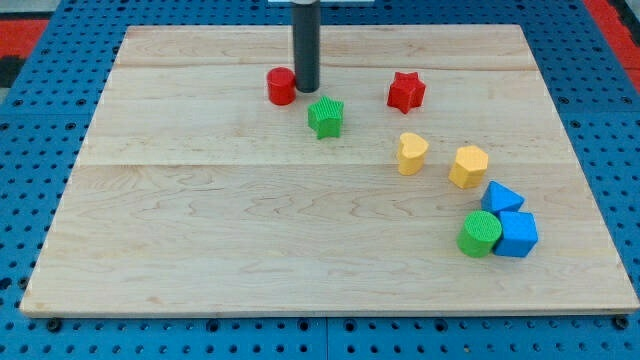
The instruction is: Slide green star to the group of blocks
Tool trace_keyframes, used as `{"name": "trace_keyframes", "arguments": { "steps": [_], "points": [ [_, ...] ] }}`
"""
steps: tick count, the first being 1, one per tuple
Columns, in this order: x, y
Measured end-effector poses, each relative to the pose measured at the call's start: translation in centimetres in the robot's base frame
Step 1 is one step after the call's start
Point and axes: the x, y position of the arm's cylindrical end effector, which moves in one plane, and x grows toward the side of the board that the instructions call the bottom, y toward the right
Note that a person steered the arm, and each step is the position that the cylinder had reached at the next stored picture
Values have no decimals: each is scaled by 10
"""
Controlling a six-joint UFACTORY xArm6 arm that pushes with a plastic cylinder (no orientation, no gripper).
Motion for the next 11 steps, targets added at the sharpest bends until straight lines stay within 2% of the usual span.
{"name": "trace_keyframes", "arguments": {
  "steps": [2,5,6,8,9,10,11],
  "points": [
    [35,8],
    [61,103],
    [90,108],
    [87,74],
    [99,69],
    [108,47],
    [101,4]
  ]
}}
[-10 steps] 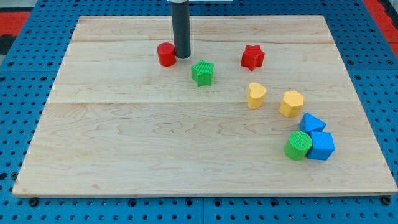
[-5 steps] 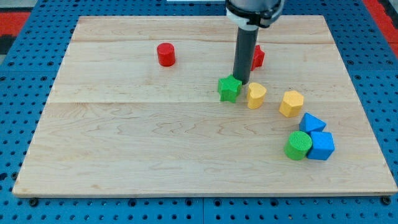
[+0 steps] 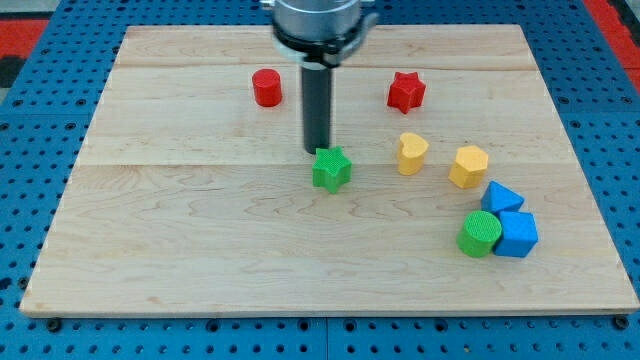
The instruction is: Slide green star to the group of blocks
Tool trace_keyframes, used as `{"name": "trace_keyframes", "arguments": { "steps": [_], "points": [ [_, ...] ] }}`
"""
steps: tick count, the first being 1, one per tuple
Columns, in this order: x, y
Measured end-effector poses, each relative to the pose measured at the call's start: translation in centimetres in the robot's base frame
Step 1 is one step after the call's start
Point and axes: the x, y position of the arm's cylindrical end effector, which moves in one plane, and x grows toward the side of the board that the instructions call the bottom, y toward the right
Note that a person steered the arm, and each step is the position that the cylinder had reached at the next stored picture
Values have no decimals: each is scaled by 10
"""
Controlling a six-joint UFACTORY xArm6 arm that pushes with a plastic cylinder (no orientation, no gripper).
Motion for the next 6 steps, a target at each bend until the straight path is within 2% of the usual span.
{"name": "trace_keyframes", "arguments": {
  "steps": [1,3,6],
  "points": [
    [-1,-32],
    [27,-26],
    [31,49]
  ]
}}
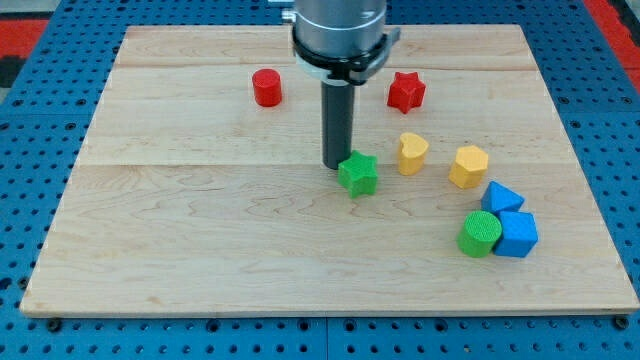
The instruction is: Slide green star to the group of blocks
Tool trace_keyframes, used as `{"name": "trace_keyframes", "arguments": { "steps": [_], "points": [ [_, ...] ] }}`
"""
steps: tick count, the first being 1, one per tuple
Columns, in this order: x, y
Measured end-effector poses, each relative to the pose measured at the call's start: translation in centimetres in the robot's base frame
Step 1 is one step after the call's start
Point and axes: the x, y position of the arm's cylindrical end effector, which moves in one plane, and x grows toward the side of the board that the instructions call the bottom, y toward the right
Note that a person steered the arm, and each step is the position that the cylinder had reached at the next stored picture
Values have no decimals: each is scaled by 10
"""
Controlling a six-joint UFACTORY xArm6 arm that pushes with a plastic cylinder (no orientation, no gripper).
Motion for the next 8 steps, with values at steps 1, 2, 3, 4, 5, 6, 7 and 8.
{"name": "trace_keyframes", "arguments": {
  "steps": [1,2,3,4,5,6,7,8],
  "points": [
    [10,24],
    [18,53],
    [25,77],
    [27,78],
    [20,45],
    [19,2],
    [32,-14],
    [38,-12]
  ]
}}
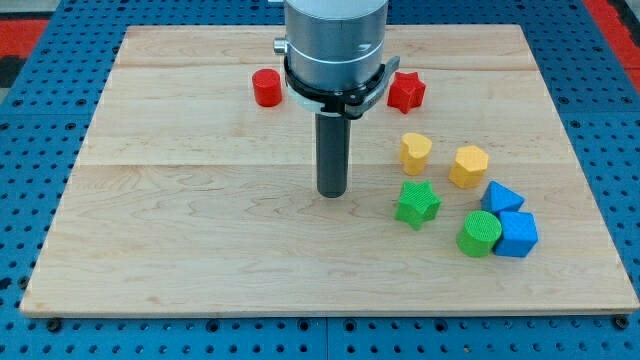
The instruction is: Slide green star to the group of blocks
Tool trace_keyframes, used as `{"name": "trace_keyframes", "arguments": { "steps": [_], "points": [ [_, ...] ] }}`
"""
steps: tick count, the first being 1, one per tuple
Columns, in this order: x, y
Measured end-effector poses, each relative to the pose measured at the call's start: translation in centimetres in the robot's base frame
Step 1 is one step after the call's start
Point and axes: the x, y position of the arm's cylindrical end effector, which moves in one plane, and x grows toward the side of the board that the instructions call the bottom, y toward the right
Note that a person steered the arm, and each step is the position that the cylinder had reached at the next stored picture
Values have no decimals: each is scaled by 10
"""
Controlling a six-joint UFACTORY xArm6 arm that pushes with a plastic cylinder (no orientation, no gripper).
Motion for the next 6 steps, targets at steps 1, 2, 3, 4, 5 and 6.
{"name": "trace_keyframes", "arguments": {
  "steps": [1,2,3,4,5,6],
  "points": [
    [0,16],
    [10,39],
    [28,54],
    [30,64],
    [30,85],
    [29,98]
  ]
}}
